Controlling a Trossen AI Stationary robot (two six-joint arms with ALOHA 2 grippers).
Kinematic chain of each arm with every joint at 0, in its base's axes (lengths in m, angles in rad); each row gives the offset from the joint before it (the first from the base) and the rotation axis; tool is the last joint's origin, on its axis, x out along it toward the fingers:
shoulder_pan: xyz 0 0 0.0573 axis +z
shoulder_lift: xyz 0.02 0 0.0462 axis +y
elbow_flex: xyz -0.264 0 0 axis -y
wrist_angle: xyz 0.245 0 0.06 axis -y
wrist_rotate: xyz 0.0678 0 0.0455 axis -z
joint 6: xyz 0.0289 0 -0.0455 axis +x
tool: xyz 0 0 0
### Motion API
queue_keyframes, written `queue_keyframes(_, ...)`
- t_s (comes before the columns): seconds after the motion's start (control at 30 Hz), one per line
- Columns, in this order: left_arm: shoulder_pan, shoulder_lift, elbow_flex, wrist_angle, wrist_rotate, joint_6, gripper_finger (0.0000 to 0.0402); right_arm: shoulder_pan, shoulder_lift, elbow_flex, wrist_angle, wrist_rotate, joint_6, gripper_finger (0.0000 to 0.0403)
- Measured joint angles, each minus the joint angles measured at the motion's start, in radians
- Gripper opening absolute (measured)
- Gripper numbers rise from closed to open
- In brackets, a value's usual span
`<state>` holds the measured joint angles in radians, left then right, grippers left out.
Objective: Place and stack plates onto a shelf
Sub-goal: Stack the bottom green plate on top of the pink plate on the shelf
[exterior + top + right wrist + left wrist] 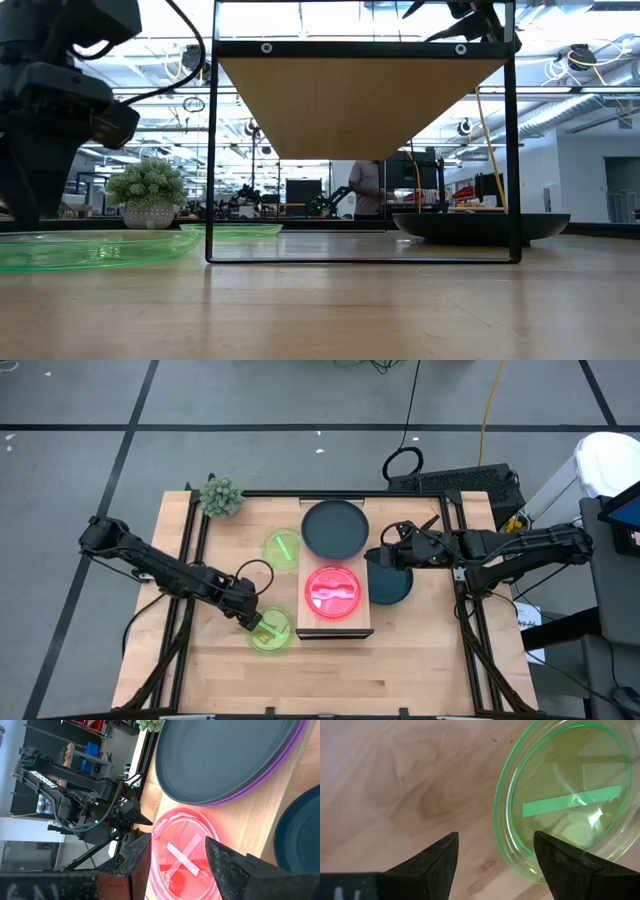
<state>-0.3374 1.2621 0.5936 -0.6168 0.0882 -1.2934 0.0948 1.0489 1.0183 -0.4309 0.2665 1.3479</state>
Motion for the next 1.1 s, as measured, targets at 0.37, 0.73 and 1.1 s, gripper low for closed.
queue_keyframes(0.37,-0.055,0.0,-0.076,0.177,0.025,-0.141,0.0227,0.0,0.0,0.0,0.0,-0.001,-0.029,0.0169)
queue_keyframes(0.73,-0.085,-0.001,-0.111,0.184,0.017,-0.225,0.0147,-0.001,0.0,0.0,-0.001,-0.002,-0.051,0.0169)
queue_keyframes(1.1,-0.085,-0.002,-0.123,0.203,0.006,-0.258,0.0096,-0.001,0.0,0.0,-0.009,-0.005,-0.058,0.0169)
